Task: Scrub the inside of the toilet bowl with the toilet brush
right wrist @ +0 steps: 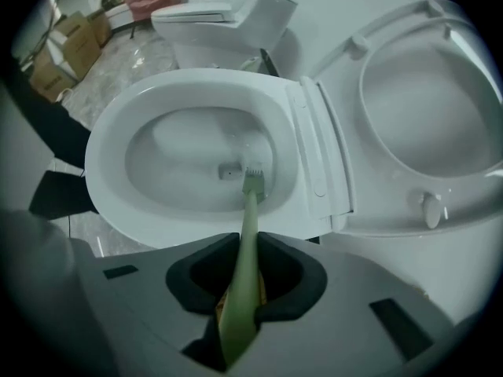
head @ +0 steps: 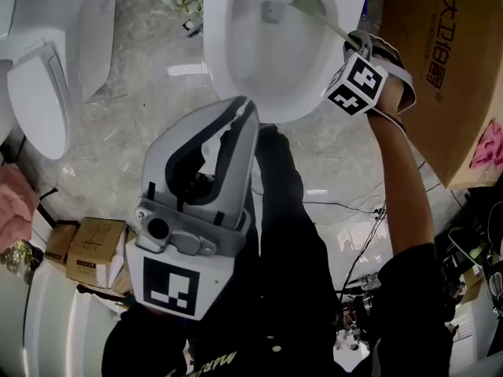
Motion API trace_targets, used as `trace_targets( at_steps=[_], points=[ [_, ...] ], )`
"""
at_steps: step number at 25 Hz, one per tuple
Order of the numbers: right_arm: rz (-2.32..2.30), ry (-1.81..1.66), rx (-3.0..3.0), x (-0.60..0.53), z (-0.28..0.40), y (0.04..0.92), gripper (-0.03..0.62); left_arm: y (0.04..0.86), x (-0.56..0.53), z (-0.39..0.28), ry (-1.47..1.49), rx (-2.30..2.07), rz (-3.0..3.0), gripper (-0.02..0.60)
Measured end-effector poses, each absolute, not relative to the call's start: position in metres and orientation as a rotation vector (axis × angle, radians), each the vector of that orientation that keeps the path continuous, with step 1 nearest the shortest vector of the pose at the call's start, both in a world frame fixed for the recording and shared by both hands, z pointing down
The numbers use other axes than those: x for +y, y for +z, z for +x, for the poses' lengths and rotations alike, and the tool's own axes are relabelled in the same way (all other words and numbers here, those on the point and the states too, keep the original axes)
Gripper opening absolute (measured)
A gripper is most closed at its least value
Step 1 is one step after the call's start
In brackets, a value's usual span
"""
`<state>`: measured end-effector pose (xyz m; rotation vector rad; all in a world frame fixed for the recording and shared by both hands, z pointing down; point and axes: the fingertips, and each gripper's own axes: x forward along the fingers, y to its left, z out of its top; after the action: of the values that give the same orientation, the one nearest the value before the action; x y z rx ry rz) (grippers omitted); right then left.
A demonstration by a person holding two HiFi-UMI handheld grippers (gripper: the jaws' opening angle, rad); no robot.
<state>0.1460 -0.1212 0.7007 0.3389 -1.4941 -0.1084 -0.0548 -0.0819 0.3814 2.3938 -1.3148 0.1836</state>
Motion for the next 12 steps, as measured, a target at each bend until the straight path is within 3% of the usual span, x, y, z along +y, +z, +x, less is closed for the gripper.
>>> trace_targets(
  at_steps=[12],
  points=[
    [-0.050, -0.344, -1.374, -0.107, 0.144, 0.698, 0.086, 0.382, -0.082, -0.060, 0.187, -1.342, 2.381, 0.034]
  ],
)
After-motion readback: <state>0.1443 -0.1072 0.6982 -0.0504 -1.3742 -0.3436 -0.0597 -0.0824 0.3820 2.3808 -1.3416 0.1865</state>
